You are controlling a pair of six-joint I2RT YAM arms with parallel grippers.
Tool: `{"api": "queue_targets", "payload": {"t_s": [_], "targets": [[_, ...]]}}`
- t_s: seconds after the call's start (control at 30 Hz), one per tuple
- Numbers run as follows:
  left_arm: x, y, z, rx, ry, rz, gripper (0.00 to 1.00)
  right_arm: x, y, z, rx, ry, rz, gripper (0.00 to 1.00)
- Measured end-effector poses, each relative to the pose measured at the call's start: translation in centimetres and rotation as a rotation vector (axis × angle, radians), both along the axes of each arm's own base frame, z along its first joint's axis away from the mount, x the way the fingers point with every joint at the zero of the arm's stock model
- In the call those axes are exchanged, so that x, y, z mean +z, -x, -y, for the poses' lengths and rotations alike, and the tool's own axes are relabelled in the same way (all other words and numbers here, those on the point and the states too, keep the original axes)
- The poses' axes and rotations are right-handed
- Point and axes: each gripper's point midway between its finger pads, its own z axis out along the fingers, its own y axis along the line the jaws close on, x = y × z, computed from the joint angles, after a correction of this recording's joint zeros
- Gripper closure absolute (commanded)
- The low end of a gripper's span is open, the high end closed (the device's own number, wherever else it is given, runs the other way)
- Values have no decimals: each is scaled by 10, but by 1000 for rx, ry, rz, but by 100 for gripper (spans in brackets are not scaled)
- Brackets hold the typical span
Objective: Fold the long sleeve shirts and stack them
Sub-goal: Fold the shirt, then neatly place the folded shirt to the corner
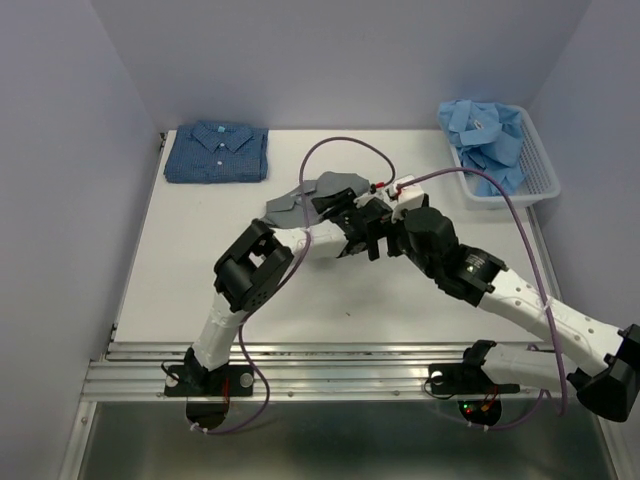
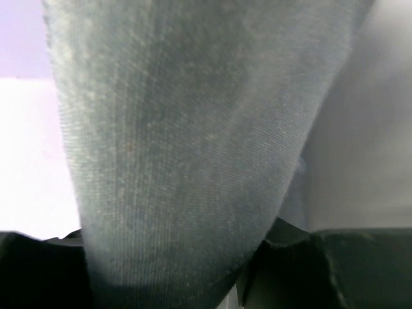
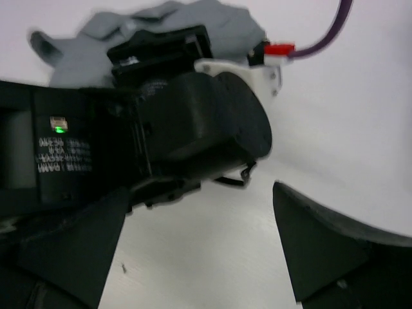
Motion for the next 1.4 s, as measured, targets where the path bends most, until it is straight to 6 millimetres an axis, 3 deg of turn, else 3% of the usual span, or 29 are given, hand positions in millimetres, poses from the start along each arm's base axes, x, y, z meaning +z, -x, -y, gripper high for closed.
{"api": "queue_targets", "payload": {"t_s": [0.07,0.13,0.23,0.27,0.3,0.47,0.6,0.7,0.93,1.07,1.2,1.3,1.4], "targets": [[14,-3,23,-28,70,13,50,10,-3,8,-38,-19,31,0],[19,-5,41,-45,134,-3,48,24,-4,17,-72,-40,71,0],[14,-2,61,-57,224,-42,39,33,-5,30,-119,-39,103,0],[12,0,65,-59,239,-56,32,34,-5,33,-128,-35,105,0],[7,4,69,-64,258,-82,2,35,-5,36,-135,-32,109,0],[-20,24,88,-97,378,-234,1,36,-3,40,-140,-23,114,0],[-40,45,114,-139,517,-369,1,38,1,43,-137,-22,102,0],[-42,63,138,-180,618,-448,1,46,8,47,-133,-28,89,0],[-3,114,204,-341,934,-638,1,103,25,65,-157,-194,206,0],[30,133,227,-417,1083,-693,1,115,23,79,-226,-218,250,0],[47,136,212,-400,1143,-667,1,122,21,81,-272,-257,264,0],[58,129,174,-315,1207,-621,1,119,14,87,-337,-250,264,0],[85,111,129,-232,1334,-533,1,106,4,84,-376,-213,240,0]]}}
